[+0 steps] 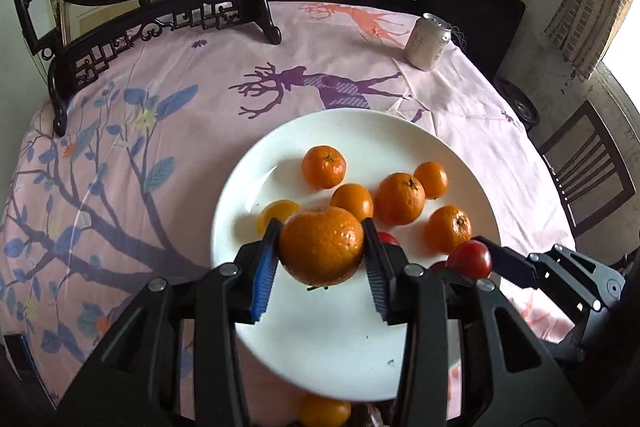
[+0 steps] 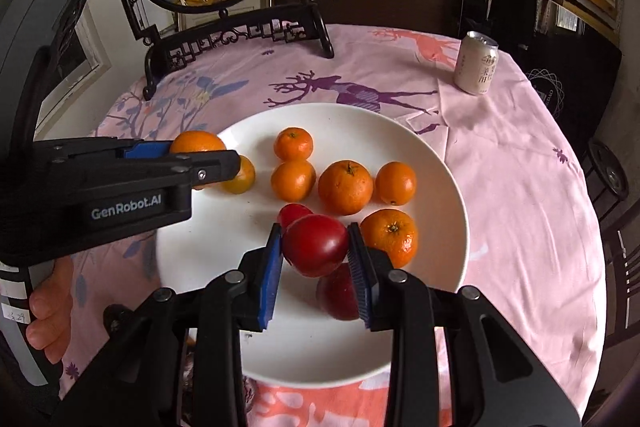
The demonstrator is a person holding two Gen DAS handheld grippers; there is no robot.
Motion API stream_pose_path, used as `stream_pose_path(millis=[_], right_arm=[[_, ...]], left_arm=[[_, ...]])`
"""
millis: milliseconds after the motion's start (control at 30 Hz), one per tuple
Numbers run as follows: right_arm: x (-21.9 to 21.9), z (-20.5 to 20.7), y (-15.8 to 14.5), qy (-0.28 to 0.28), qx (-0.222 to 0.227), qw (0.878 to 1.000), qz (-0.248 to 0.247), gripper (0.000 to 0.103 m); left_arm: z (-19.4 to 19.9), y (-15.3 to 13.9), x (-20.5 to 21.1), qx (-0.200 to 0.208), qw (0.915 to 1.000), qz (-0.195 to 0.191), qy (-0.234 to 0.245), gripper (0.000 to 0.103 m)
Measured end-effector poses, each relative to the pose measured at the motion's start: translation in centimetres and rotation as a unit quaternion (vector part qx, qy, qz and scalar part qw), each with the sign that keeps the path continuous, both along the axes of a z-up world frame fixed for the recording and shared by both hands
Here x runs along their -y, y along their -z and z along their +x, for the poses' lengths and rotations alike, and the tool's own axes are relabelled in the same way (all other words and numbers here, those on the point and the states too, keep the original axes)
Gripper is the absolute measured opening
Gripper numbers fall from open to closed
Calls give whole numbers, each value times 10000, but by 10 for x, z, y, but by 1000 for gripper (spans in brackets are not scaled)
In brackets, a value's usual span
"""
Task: Organize fruits
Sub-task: 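Lower the tomato and orange onto the white plate and open both tools, then withdraw both open tools toward the dark dried fruits on the cloth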
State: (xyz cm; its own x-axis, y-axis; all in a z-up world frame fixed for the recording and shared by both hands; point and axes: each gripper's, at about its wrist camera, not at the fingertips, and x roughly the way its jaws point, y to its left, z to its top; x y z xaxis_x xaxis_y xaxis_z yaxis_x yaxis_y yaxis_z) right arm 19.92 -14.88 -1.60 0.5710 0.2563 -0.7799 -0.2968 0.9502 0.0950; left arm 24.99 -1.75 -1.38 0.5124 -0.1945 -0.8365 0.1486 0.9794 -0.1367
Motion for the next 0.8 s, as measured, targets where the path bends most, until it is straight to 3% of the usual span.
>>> stream_pose_path(millis=[233,267,300,400,500,633,733,800], right_arm=[[3,18,14,64,-32,10000,-37,33],[3,20,14,97,-2,9999,-70,44],[4,21,14,154,53,9998,-131,65],[8,18,9,333,228,9988,-294,68],[16,6,-4,375,290,9986,-212,70],[21,-25,-22,287,421,9986,-107,73],[24,-62,-28,271,530,9982,19,91],[25,-87,-27,282,607,9977,132,95]], left_arm=[[27,19,9,-101,9999,20,29,41],[30,20,9,-109,9999,-3,9,42],[31,20,8,-110,9999,-52,-16,46],[21,6,2,138,9997,-141,-115,63],[-2,-20,-7,424,9987,-251,-96,80],[-55,-51,-27,835,9952,-511,4,90],[-106,-57,-42,1239,9918,-292,-73,97],[-137,-51,-51,1388,9900,-152,-178,100]])
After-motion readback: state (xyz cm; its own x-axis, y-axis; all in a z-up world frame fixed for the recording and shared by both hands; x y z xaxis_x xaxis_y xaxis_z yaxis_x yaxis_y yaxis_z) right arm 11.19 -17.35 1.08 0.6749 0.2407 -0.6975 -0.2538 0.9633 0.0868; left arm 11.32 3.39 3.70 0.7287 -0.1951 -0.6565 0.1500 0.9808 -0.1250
